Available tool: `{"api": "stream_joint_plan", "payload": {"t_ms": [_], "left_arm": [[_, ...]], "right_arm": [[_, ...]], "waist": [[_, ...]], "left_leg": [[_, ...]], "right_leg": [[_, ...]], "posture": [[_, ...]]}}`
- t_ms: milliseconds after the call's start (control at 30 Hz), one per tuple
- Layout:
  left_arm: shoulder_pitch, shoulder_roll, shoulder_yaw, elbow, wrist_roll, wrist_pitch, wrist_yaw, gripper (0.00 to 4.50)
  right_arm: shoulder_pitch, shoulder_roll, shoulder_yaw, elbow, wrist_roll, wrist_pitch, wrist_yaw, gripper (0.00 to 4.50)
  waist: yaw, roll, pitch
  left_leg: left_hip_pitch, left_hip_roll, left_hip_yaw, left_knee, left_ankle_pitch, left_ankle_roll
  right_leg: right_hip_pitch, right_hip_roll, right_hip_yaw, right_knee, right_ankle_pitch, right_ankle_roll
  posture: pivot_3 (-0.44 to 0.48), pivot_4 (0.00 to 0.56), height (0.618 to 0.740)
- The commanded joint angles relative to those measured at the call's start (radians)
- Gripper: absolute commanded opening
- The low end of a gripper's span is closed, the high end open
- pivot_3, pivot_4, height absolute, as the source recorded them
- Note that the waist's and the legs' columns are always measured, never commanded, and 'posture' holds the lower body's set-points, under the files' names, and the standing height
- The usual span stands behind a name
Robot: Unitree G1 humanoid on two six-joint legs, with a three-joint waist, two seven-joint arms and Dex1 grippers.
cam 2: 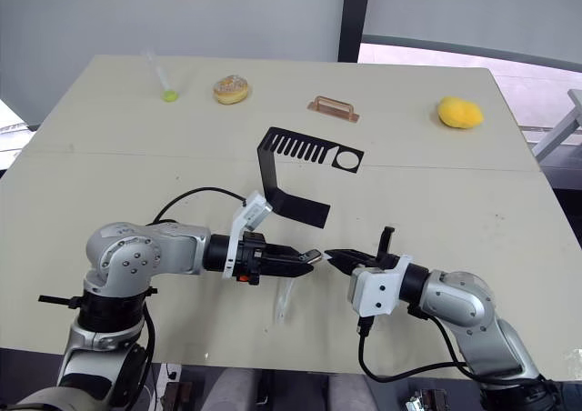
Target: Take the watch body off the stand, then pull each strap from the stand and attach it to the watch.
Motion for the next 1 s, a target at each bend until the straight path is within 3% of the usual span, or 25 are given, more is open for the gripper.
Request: {"api": "stream_joint_plan", "payload": {"t_ms": [33,1000], "left_arm": [[-0.013,-0.048,-0.037,-0.039,-0.042,-0.013,-0.027,1.58],[-0.012,-0.058,-0.036,-0.04,-0.039,-0.015,-0.024,1.58]], "right_arm": [[-0.023,0.022,0.053,-0.037,0.015,-0.02,-0.014,0.0],[-0.03,0.039,0.073,-0.025,0.007,-0.014,-0.006,0.0]], "waist": [[0.0,0.0,0.0],[0.0,0.0,0.0]], "left_leg": [[0.0,0.0,0.0,0.0,0.0,0.0],[0.0,0.0,0.0,0.0,0.0,0.0]], "right_leg": [[0.0,0.0,0.0,0.0,0.0,0.0],[0.0,0.0,0.0,0.0,0.0,0.0]], "posture": [[0.0,0.15,0.74],[0.0,0.15,0.74]]}}
